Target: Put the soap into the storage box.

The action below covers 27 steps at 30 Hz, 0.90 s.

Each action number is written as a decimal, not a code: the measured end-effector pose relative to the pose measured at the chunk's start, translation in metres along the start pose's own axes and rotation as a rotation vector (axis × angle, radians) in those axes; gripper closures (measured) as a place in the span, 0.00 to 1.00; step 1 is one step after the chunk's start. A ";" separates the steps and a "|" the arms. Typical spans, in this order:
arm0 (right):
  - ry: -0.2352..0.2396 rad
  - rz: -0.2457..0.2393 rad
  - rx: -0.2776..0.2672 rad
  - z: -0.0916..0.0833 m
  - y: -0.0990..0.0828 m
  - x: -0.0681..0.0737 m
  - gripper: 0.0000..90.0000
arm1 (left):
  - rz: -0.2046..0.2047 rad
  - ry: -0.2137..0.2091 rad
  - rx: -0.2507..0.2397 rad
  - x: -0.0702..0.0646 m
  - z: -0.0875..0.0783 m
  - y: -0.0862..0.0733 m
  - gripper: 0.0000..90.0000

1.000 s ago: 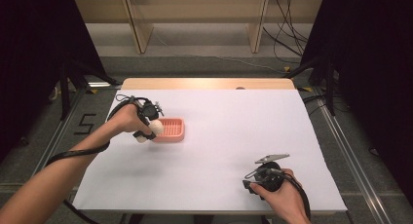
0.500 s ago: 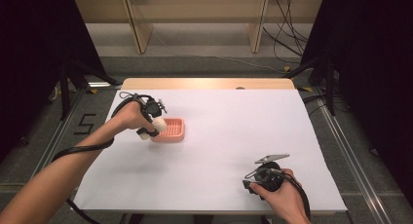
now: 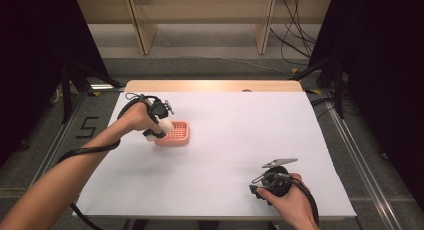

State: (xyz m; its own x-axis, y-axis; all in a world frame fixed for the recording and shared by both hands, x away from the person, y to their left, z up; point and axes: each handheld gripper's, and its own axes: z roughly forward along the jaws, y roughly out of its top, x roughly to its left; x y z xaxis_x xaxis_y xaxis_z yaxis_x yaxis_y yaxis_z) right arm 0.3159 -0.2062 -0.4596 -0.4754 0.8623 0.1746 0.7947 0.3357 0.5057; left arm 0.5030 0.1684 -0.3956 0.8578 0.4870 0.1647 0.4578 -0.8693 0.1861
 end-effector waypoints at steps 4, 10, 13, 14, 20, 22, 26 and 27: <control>-0.001 0.000 0.000 0.000 0.000 0.000 0.54 | 0.006 0.007 -0.004 0.001 0.000 0.002 0.55; -0.002 0.001 -0.004 0.000 0.000 0.000 0.54 | 0.024 0.004 -0.005 0.002 0.003 0.003 0.55; -0.003 0.001 0.000 0.000 0.000 0.000 0.54 | 0.027 -0.003 -0.006 0.002 0.005 0.004 0.55; -0.003 0.001 -0.001 0.000 0.000 0.000 0.54 | 0.030 -0.002 -0.005 0.002 0.006 0.005 0.55; -0.001 0.001 0.000 0.000 0.000 0.000 0.54 | 0.039 -0.003 -0.008 0.003 0.008 0.009 0.55; -0.001 0.000 0.000 0.000 0.000 -0.001 0.54 | 0.041 0.000 -0.012 0.003 0.009 0.011 0.55; 0.011 -0.012 0.000 -0.001 -0.001 -0.002 0.54 | 0.043 -0.002 -0.014 0.003 0.010 0.014 0.55; 0.010 -0.013 0.000 -0.001 -0.001 -0.002 0.54 | 0.050 -0.004 -0.014 0.003 0.010 0.015 0.55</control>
State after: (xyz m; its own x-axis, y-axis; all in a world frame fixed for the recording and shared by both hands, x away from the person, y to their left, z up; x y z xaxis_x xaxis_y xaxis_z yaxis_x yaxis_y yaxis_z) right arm 0.3160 -0.2081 -0.4597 -0.4893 0.8540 0.1771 0.7889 0.3467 0.5074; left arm 0.5150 0.1563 -0.4022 0.8804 0.4425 0.1704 0.4111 -0.8914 0.1908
